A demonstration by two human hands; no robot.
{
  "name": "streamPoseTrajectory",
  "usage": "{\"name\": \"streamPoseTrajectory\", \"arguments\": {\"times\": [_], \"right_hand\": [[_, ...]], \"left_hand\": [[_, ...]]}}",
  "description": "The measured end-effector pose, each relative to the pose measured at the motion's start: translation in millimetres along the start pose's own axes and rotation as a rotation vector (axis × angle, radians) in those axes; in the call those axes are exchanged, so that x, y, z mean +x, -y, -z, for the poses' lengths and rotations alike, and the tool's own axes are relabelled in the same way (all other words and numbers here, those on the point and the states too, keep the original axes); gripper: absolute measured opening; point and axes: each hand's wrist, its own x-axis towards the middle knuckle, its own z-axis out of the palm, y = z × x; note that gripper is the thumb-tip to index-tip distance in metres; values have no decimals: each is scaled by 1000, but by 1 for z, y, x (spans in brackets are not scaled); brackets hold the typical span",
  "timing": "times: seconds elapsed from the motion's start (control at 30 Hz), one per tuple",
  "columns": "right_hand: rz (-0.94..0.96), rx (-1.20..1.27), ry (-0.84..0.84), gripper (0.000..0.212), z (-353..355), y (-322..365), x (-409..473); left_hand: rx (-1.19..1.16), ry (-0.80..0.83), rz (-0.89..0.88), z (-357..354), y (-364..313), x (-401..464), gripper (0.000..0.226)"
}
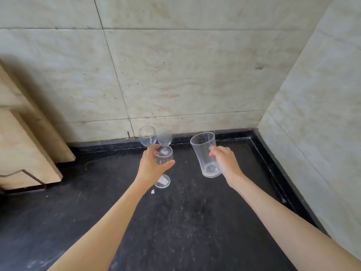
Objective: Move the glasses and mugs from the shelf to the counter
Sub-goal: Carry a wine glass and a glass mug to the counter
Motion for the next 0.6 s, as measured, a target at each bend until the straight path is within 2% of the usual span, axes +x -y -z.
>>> {"name": "streamPoseTrajectory", "arguments": {"times": [0.1,0.3,0.6], "right_hand": [[-88,53,-38,29,-7,-3,33],[-161,107,6,26,-12,-15,85],[-121,237,194,19,-19,-49,136]], "left_hand": [[-27,10,28,-16,4,28,62],[6,10,58,-54,12,72,72],[122,-24,60,-99,17,118,68]]}}
